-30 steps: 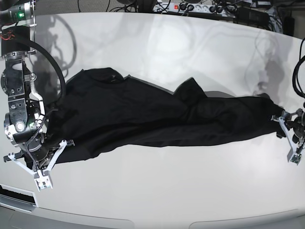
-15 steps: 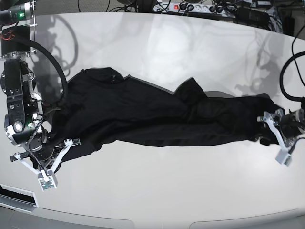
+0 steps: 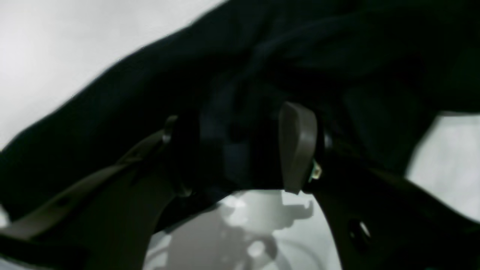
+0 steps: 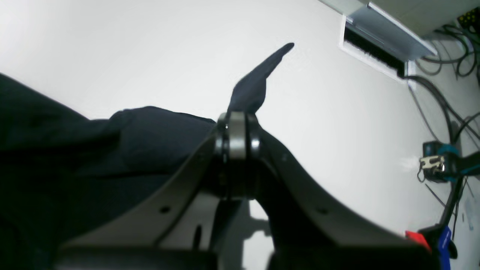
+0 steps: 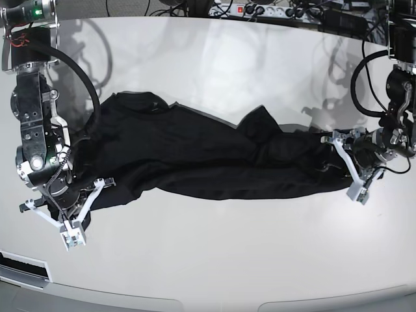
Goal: Layout the t-shirt on the table in an organized manner, then fold the t-shirt properly
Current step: 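Grasp opposite ends of the black shirt with both grippers, then lift the shirt with both grippers and shake it out in the air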
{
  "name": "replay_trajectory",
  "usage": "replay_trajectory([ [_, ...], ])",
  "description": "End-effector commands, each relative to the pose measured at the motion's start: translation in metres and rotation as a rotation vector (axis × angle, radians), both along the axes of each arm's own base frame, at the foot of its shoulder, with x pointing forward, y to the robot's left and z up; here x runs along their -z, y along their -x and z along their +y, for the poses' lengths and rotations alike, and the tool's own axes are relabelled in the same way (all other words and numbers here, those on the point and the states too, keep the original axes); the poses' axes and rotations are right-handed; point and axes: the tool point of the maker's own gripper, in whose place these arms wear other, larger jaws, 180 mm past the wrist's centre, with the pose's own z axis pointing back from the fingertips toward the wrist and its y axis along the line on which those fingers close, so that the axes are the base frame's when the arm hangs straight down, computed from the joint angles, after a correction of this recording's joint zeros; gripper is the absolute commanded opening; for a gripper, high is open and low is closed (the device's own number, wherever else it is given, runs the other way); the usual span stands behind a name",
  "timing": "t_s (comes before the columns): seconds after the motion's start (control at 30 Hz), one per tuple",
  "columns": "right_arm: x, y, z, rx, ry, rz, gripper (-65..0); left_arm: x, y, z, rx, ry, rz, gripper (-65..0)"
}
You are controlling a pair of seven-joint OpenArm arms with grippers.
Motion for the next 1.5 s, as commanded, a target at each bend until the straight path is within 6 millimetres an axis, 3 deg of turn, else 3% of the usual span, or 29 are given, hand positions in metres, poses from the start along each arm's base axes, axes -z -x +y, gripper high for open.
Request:
replay_trajectory([
  [0.0,-0.019,-0.009,-0.004,0.000,0.016,-0.065,-65.0,-0.018,-0.015,0.006,-0.013,-0.001,-0.071,-30.5],
  [0.43,-0.022,-0.012,-0.004,-0.004,0.014,-0.082,-65.0,0.010,-0.017,0.023,-0.066,0.063,-0.056,-30.5],
  [0.77,-0.023,-0.012,-0.003,-0.005,0.010,-0.085,-65.0,0.011,-0.015,-0.010,0.036,0.166,-0.047,-30.8],
  [0.83,-0.023,-0.012,-0.003,-0.005,0.010,-0.085,-65.0,0.013,-0.015,-0.015,0.032,0.175,-0.041,-36.9],
  [0.97,-0.023,-0.012,-0.003,-0.005,0.010,-0.085,-65.0,0.018,-0.019,-0.011,-0.036,0.170,-0.032,-63.0],
  [1.1,-0.023,-0.012,-0.003,-0.012,0.016,-0.083,-65.0,0.015,-0.024,0.001,-0.057,0.120,-0.034,-65.0],
  [1.2,-0.022,-0.012,0.001,-0.040,0.023,-0.078,-65.0,-0.001,-0.036,0.011,-0.057,0.106,-0.029,-65.0],
  [1.27,-0.022,-0.012,0.001,-0.041,0.023,-0.078,-65.0,-0.022,-0.048,0.016,-0.042,0.100,-0.038,-65.0],
  [1.47,-0.028,-0.016,0.001,-0.041,0.024,-0.092,-65.0,-0.121,-0.088,0.024,0.033,0.120,-0.193,-65.0],
])
